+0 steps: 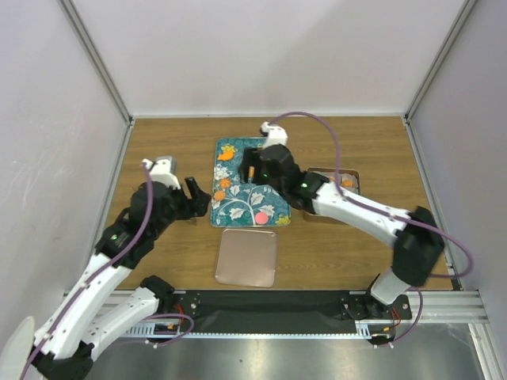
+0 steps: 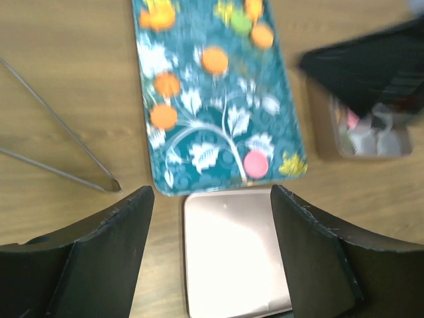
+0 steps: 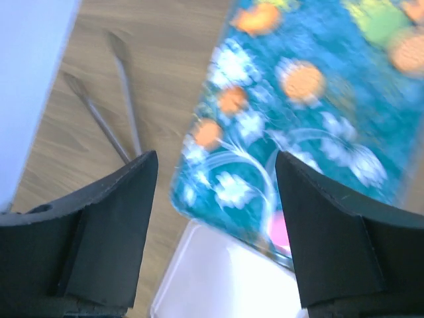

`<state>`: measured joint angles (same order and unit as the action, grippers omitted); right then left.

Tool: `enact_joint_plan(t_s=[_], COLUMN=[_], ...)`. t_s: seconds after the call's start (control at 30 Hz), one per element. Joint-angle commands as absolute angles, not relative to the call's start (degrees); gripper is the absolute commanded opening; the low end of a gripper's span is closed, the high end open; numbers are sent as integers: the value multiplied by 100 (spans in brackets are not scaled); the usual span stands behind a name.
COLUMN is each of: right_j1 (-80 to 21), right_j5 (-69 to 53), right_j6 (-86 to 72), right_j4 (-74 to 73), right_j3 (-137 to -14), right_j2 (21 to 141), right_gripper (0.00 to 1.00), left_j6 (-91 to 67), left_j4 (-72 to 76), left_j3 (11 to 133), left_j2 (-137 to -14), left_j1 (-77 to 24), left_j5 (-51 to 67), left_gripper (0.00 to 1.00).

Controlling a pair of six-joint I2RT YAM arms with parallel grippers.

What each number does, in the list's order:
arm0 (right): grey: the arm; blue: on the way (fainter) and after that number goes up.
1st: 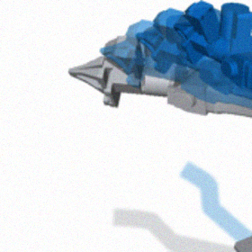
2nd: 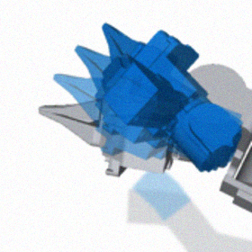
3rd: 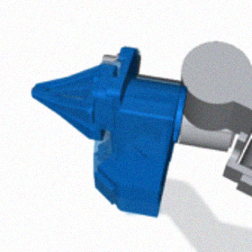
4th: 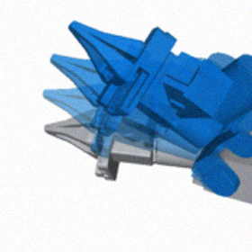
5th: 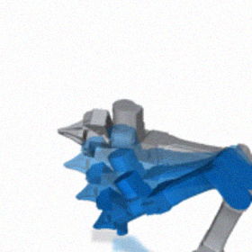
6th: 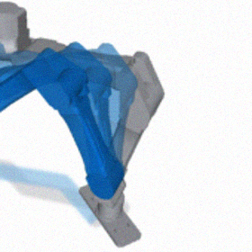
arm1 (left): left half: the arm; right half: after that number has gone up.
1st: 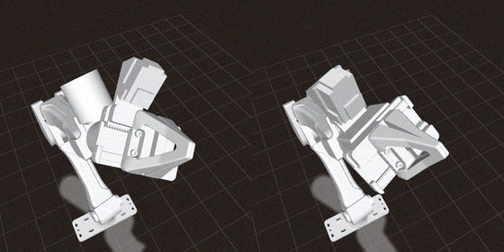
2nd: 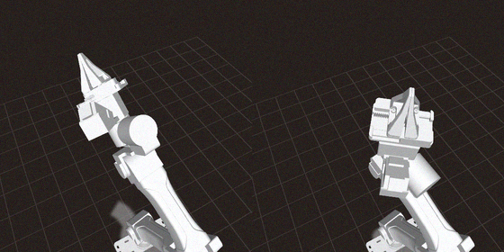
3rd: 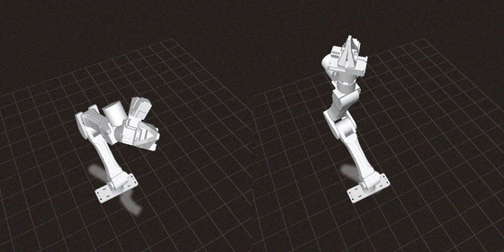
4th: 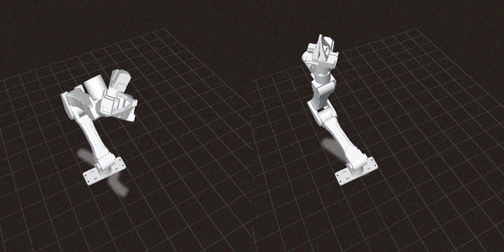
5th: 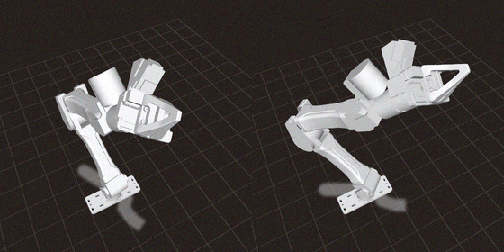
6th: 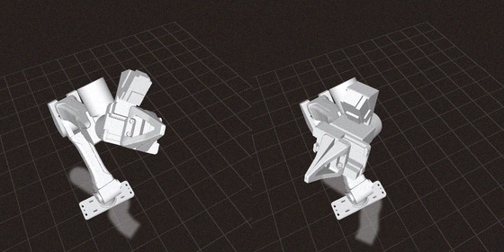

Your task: Pack the cookies

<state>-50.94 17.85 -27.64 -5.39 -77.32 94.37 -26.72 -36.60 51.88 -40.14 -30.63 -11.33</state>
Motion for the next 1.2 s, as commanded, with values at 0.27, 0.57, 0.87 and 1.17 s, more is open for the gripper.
enact_joint_plan(t_s=[0.27, 0.57, 0.87, 1.17], right_j1=[-5431, -5994, -6003, -5950], right_j5=[2355, 2233, 2162, 2066], right_j6=[-3647, -4263, -4087, -3999], right_j4=[-2460, -2690, -2461, -2400], right_j3=[-5415, -4694, -4632, -4562], right_j2=[6996, 7207, 7488, 7471], right_gripper=[69, 66, 67, 68], left_j6=[-3550, -3964, -4122, -4079], left_j4=[-2207, -1635, -1661, -1819], left_j3=[3877, 3016, 2742, 2672], left_j2=[-4684, -5247, -5782, -6047], left_j1=[-3103, -3225, -3551, -3639], left_j5=[-273, -158, -255, -641], left_gripper=[75, 73, 64, 60])
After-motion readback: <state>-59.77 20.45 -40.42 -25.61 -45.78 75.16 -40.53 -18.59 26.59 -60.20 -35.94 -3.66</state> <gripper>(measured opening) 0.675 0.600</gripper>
